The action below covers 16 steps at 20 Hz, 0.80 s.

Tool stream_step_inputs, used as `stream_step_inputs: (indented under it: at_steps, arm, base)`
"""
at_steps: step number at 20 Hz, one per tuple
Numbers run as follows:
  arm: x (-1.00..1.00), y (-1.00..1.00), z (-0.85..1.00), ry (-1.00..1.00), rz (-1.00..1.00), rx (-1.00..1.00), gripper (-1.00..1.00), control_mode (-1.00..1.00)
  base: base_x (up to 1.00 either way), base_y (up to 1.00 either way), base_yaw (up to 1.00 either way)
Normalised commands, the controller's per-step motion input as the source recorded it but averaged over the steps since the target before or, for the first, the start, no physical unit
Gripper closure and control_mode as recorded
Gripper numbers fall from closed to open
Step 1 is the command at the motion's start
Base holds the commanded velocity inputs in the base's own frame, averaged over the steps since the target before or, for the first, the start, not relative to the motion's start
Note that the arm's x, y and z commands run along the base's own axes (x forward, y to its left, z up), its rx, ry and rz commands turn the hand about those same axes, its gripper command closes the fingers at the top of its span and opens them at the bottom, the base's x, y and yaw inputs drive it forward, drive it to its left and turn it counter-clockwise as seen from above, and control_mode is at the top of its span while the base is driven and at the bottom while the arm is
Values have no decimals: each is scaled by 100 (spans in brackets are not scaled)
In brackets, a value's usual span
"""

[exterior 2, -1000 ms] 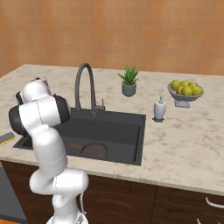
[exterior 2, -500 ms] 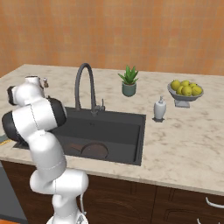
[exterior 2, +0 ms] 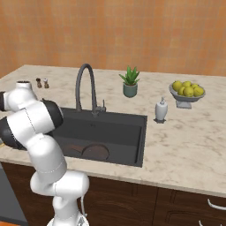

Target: Pick the pan and sponge and place them into the sink. Then turn on the water.

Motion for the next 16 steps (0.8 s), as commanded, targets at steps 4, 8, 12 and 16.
stream_step_inputs:
  at_steps: [4,8,12,16]
  arm:
    - [0,14,-1,5,9,-5,-100,-100]
    - [0,41,-14,0,8,0,-100,-100]
    - [0,56,-15,0,7,0,-100,-100]
    - [-3,59,-10,-1,4,0,-100,-100]
  base:
    - [0,0,0]
    - [0,0,0]
    - [0,0,0]
    - [0,0,0]
